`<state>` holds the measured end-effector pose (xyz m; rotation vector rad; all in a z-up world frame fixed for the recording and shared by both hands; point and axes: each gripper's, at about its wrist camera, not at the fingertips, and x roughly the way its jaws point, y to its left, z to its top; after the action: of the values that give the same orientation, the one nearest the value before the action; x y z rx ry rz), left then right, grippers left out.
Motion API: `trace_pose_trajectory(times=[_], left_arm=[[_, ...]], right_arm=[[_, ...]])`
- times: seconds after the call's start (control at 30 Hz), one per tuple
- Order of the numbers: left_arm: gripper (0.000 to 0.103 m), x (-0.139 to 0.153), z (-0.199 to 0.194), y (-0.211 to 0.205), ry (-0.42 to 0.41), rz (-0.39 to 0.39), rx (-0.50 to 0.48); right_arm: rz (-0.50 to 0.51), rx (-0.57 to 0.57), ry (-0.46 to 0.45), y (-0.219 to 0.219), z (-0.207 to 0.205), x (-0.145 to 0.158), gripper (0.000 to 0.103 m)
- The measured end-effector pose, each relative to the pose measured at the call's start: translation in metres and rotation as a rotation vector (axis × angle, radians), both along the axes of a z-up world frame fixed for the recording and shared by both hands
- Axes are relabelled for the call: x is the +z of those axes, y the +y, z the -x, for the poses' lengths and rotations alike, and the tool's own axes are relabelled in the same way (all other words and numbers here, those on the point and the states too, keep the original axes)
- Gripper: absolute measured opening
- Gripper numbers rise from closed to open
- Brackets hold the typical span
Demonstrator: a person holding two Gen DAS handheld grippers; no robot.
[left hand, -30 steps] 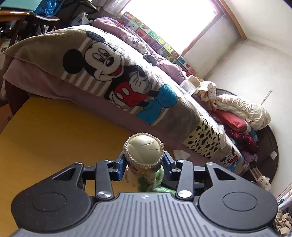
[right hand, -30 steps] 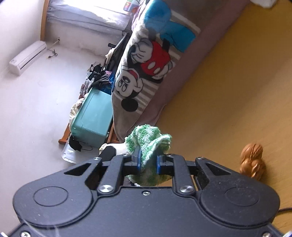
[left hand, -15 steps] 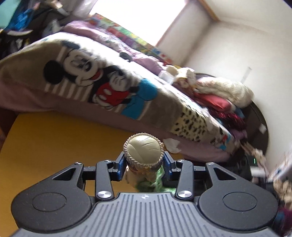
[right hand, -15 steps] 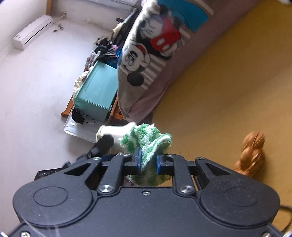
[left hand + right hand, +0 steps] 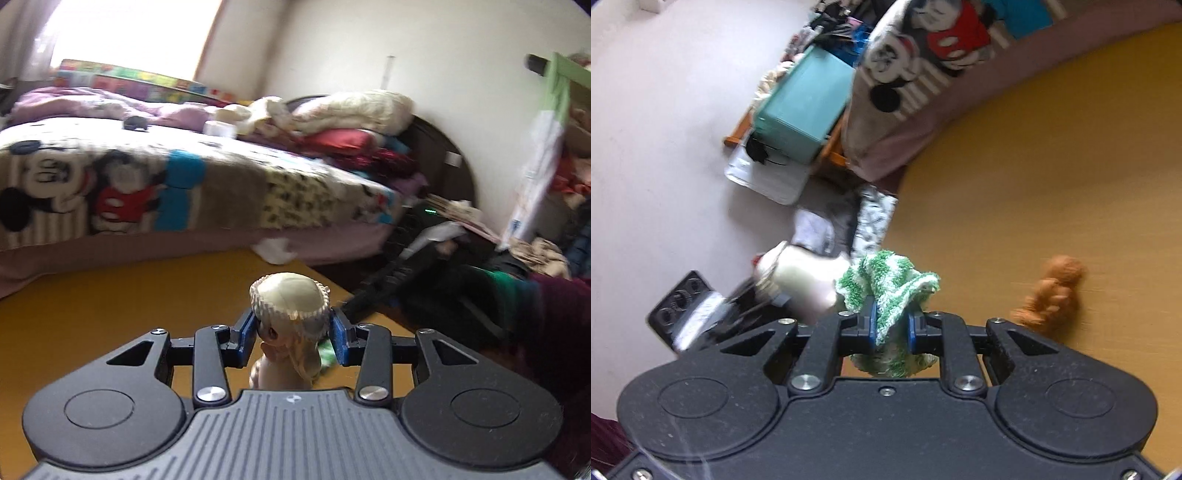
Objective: Clean container
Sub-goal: 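Lower the white figurine back onto the table with the left tool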
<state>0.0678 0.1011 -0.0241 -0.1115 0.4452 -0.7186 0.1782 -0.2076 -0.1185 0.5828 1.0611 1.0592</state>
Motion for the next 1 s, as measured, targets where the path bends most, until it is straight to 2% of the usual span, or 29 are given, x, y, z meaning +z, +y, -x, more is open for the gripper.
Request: trace_pose_trajectory(times=[0.1,0.2,0.27,0.37,0.6,0.7,0.87,1.0], left_arm=[[0.039,-0.002,0.006,-0.009,0.001,0.003,-0.046],[0.039,-0.004,0.004,-0.011,0.013,0.035,-0.048],[0.039,-0.006,0.003,-0.012,0.020,0.054,-0.048],[0.039,-0.008,0.001,-0.010,0.023,0.012,-0.010],[0.039,-0.015,-0.003,0.003,0.039,-0.027,0.079],[0.039,-0.022,-0.009,0.005,0.069,-0.066,0.123],[0.039,-0.041,-0.016,0.009,0.133,-0.124,0.208],[0.039,-0.053,-0.019,0.008,0.154,-0.154,0.252]], right_arm=[[-0.017,0.004,0.022,-0.008,-0.004,-0.004,0.016],[-0.026,0.035,0.030,0.002,-0.001,-0.007,0.016],[-0.066,0.044,0.079,0.010,0.001,-0.014,0.016],[-0.079,0.088,0.107,0.019,0.004,-0.020,0.016],[-0.092,0.115,0.090,0.021,0.006,-0.013,0.016],[-0.061,0.120,0.090,0.026,0.007,-0.016,0.016],[0.004,0.050,0.074,0.019,-0.001,-0.017,0.016],[0.063,0.000,0.048,0.015,-0.005,-0.017,0.016]])
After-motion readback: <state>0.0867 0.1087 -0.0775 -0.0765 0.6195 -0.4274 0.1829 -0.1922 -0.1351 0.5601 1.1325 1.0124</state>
